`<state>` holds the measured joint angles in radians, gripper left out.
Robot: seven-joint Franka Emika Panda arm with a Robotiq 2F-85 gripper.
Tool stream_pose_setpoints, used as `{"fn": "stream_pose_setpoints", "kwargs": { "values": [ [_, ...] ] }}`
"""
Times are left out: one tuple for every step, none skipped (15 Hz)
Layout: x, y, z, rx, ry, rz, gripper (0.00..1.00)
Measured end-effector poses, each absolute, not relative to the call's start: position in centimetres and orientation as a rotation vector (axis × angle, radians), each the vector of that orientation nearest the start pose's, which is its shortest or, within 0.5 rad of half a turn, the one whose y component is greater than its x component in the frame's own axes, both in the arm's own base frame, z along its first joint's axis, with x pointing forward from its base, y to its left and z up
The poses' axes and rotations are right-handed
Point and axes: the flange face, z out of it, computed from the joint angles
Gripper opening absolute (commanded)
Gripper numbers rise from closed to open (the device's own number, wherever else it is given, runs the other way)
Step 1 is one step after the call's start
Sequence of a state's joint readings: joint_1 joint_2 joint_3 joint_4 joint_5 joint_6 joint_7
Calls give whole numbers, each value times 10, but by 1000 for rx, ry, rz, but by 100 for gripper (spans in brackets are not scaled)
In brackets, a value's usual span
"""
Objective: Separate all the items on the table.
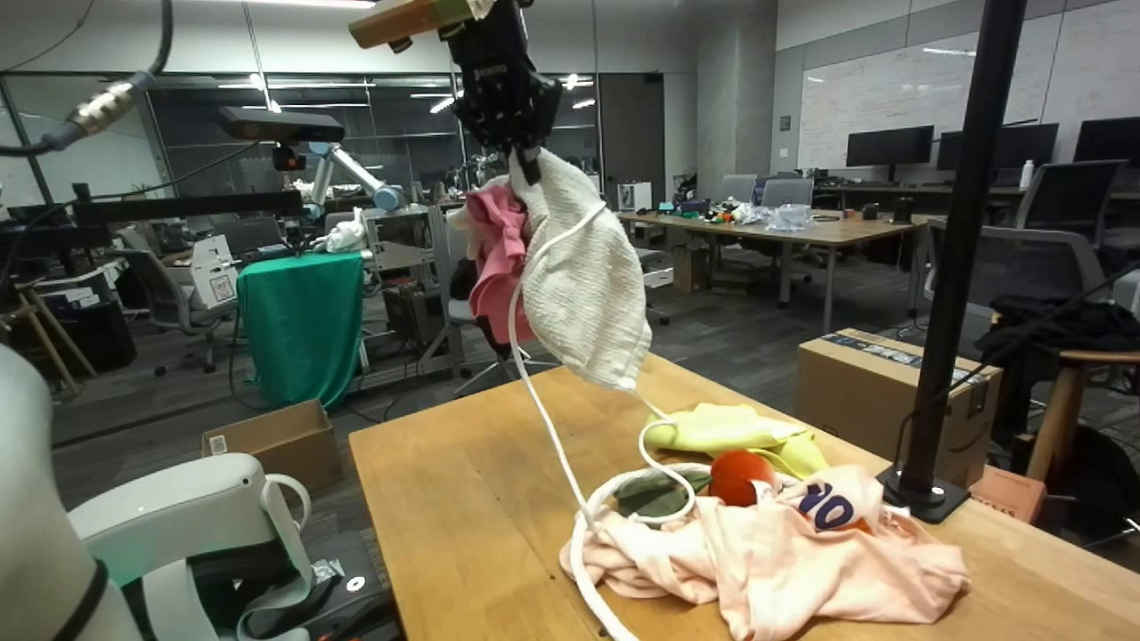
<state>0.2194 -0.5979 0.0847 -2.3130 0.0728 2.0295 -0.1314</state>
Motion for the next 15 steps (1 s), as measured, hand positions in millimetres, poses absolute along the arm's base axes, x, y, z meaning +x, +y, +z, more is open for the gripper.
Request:
{"fn": "stream_pose_setpoints", "kwargs": {
  "values": [
    [379, 138, 585, -2982, -649, -452, 9],
    [379, 147, 579, -2971, -679, -425, 9],
    [379, 156, 572, -2958, -708, -398, 9],
    [379, 164, 565, -2948, -736, -370, 9],
    [379, 172, 559, -2937, -761, -342, 9],
    [378, 180, 551, -2929, -785, -315, 9],
    [376, 188, 544, -2923, -809, -289, 9],
    [374, 194, 536, -2918, -833, -262, 9],
    [372, 201, 529, -2911, -855, -235, 9],
    [369, 208, 521, -2904, -873, -208, 9],
    [366, 214, 513, -2897, -891, -180, 9],
    [363, 219, 505, -2891, -908, -153, 9],
    [359, 225, 497, -2884, -925, -125, 9],
    [356, 230, 490, -2876, -941, -99, 9],
    [352, 236, 482, -2867, -955, -69, 9]
  ]
}}
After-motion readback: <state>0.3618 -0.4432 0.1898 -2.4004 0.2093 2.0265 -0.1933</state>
